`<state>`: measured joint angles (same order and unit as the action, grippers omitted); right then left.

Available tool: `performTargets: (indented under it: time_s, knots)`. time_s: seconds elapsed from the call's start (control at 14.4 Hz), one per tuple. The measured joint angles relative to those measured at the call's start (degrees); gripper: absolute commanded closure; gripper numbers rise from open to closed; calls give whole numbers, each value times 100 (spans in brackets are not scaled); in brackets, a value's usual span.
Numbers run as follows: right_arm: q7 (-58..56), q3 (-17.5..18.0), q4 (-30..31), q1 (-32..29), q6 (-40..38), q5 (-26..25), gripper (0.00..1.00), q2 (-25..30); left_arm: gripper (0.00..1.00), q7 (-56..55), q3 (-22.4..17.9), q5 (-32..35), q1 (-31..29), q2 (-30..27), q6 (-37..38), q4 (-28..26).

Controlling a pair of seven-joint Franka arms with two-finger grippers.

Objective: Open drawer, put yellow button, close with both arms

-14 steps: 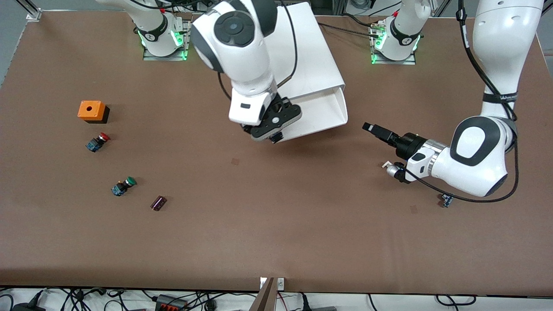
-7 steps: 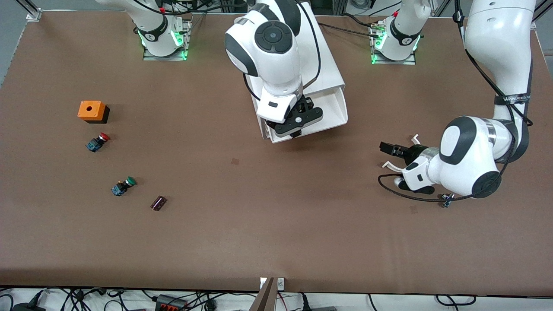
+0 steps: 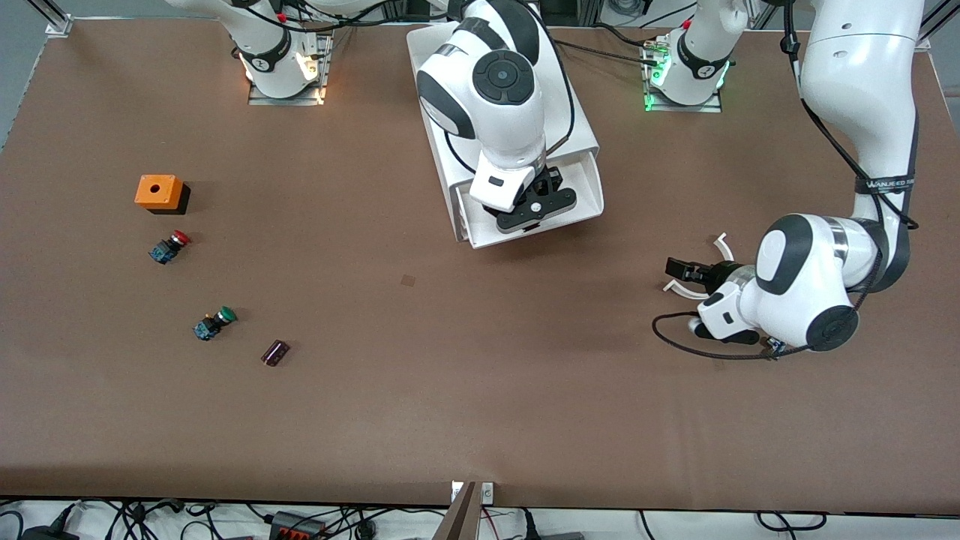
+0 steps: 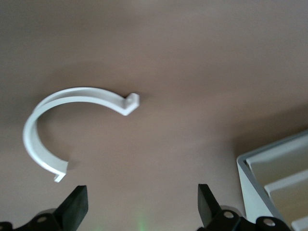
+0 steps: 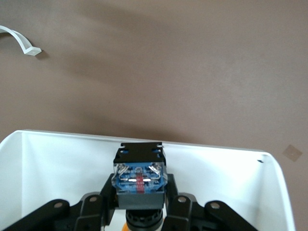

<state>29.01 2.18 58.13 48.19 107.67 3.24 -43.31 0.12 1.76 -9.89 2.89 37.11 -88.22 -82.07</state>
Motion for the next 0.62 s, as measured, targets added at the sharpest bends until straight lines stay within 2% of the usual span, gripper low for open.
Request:
performTargets:
  time_s: [0.28, 0.62]
  knots:
    - [285, 20, -32, 80, 0, 1, 100, -59, 0, -752, -14, 658, 48, -1, 0, 32]
    - [423, 23, -36, 160, -269, 1, 100, -78, 0, -850, -13, 668, 4, 3, -152, 59]
